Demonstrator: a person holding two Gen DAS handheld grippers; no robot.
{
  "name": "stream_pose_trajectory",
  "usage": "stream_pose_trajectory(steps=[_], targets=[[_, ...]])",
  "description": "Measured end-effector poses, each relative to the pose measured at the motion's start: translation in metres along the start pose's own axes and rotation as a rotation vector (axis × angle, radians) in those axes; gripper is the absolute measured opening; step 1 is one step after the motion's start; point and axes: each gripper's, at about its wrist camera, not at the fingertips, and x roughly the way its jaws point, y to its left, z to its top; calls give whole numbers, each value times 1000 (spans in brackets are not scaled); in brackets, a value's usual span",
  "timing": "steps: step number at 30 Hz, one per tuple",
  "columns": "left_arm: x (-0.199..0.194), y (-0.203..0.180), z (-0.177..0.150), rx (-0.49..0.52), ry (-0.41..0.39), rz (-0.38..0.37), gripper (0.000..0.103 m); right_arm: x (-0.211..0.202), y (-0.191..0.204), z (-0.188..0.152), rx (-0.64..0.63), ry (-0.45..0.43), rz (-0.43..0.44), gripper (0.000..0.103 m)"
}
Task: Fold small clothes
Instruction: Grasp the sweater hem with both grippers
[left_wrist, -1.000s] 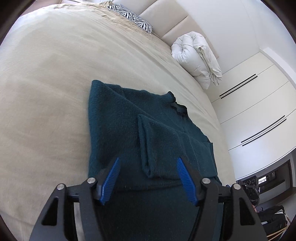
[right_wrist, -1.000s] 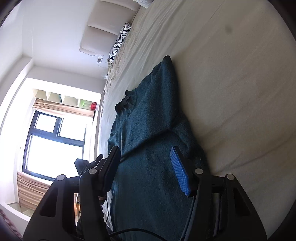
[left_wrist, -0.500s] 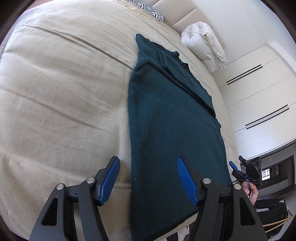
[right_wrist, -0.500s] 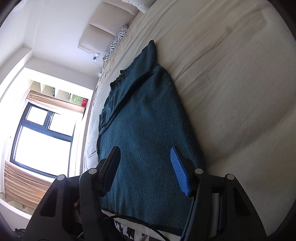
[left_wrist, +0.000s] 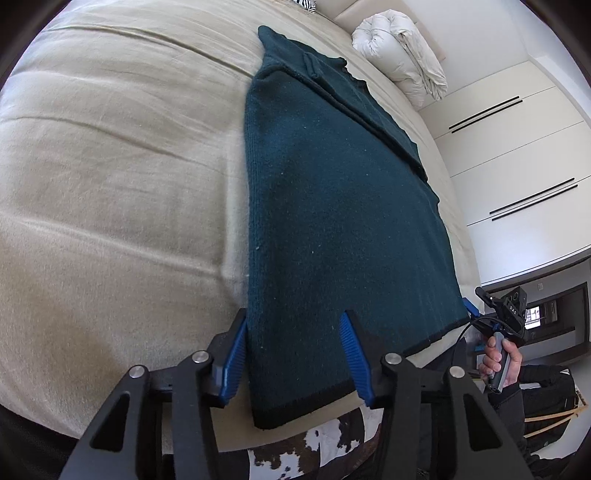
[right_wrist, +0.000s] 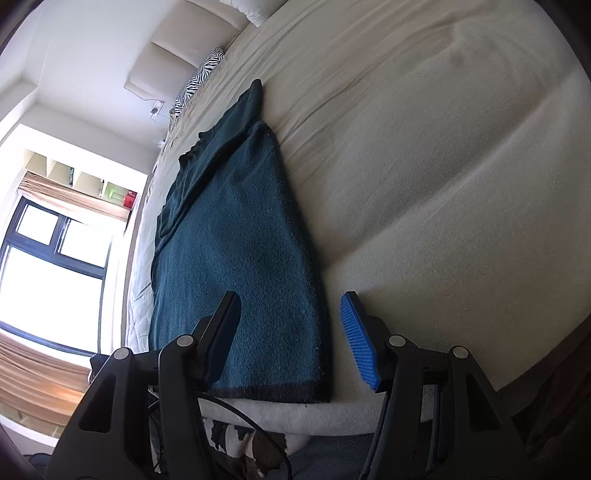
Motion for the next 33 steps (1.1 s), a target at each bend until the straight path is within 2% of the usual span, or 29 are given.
stream_pose_trajectory(steps=[4, 5, 10, 12, 15, 18, 22, 24, 25, 29, 33], targets=[[2, 3, -1, -10, 26, 14, 21, -7, -7, -1, 4, 13, -35, 55], [3, 2, -1, -2, 33, 22, 19, -6, -5, 0, -2, 22, -51, 54], [9, -5, 0, 13, 44, 15, 18, -4, -4, -4, -31, 78, -93, 53], [11, -5, 0, 13, 48, 15, 18, 0, -3, -4, -31, 100, -90, 53], [13, -8, 0, 25, 55, 19, 12, 7, 2, -5, -38, 143, -66, 52], [13, -9, 0, 29, 56, 18, 10, 15, 7, -7, -54, 189, -76, 45], [13, -7, -2, 30, 55, 10, 8, 20, 4, -8, -21, 211, -51, 30], [12, -7, -3, 32, 56, 9, 8, 21, 3, -10, -12, 216, -50, 19], [11, -6, -2, 36, 56, 9, 8, 22, 2, -11, -11, 218, -58, 9], [6, -13, -3, 41, 38, -12, 7, 16, 8, -14, -33, 195, -63, 6], [-8, -20, 0, 27, 11, -86, 6, 4, 18, -15, -41, 156, -12, 6]])
